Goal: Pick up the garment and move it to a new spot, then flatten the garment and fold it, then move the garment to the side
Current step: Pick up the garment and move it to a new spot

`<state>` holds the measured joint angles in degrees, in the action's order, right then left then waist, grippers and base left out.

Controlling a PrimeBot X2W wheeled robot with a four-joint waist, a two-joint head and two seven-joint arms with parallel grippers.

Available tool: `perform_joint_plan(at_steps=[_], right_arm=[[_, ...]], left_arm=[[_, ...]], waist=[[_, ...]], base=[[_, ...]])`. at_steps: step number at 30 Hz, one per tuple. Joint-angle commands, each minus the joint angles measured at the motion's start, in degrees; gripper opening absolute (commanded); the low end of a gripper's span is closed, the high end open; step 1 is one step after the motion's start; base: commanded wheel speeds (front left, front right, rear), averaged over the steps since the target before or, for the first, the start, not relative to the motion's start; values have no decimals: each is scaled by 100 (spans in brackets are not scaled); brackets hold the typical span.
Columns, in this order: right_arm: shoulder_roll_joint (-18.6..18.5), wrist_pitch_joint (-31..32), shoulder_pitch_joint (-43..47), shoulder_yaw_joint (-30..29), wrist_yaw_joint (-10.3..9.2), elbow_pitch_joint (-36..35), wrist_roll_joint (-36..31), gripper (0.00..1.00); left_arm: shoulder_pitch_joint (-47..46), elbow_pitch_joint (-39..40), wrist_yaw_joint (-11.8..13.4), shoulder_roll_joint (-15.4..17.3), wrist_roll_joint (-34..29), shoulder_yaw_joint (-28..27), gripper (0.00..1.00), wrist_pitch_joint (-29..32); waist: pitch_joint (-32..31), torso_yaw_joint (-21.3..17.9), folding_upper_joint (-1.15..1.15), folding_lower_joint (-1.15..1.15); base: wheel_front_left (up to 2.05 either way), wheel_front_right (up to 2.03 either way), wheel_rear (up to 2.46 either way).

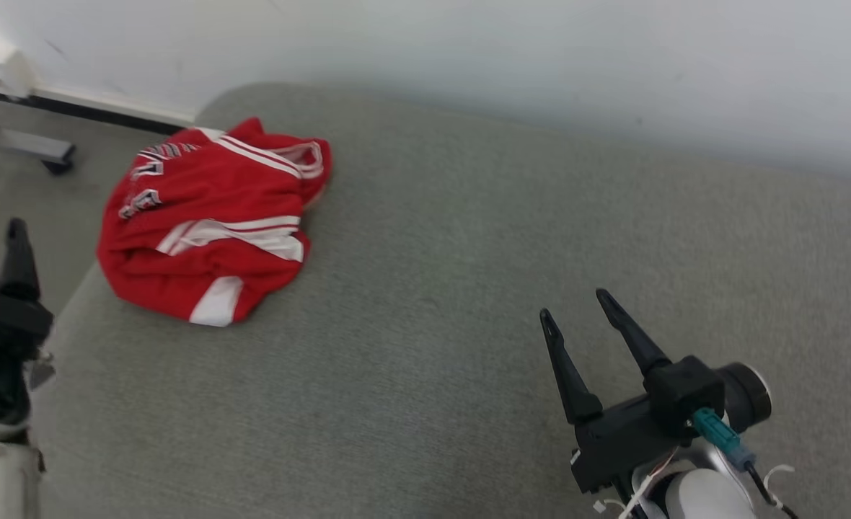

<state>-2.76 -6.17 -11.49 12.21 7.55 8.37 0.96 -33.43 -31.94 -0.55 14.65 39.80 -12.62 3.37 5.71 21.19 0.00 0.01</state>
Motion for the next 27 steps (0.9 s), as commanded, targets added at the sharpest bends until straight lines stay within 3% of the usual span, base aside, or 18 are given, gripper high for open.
perform_joint_plan(at_steps=[1,7,15,19,23,24,25,27], right_arm=[[-21,16,-127,32,-12,-102,-16,100],[-20,-41,-307,118,-12,-368,64,100],[-16,-233,-421,74,-12,-362,205,100],[-15,-322,-490,75,-12,-284,265,100],[-15,-404,-521,101,-12,-166,354,100],[-16,-410,-522,100,-12,-127,366,100],[-16,-427,-523,98,-12,-92,370,100],[-15,-449,-514,105,-12,-23,392,100]], left_arm=[[-229,-103,-11,32,220,-111,100,216],[-830,-171,232,283,961,-605,100,1117],[-967,320,1038,730,1154,-693,100,2305],[-769,516,1408,873,1093,-746,100,2604],[-603,592,1465,1008,931,-738,100,2497],[-571,576,1427,1028,893,-720,32,2462],[-544,532,1421,1073,862,-700,0,2438],[-507,453,1348,1154,784,-664,0,2373]], waist=[[1369,-1151,0,-1],[1999,-1522,0,-1],[2383,-1797,0,-1],[2431,-1880,0,-1],[2404,-1946,0,-1],[2375,-1949,0,-1],[2337,-1948,0,-1],[2215,-1937,0,-1]], base=[[0,0,0],[0,0,0],[0,0,0],[0,0,0],[0,0,0],[0,0,0],[0,0,0],[0,0,0]])
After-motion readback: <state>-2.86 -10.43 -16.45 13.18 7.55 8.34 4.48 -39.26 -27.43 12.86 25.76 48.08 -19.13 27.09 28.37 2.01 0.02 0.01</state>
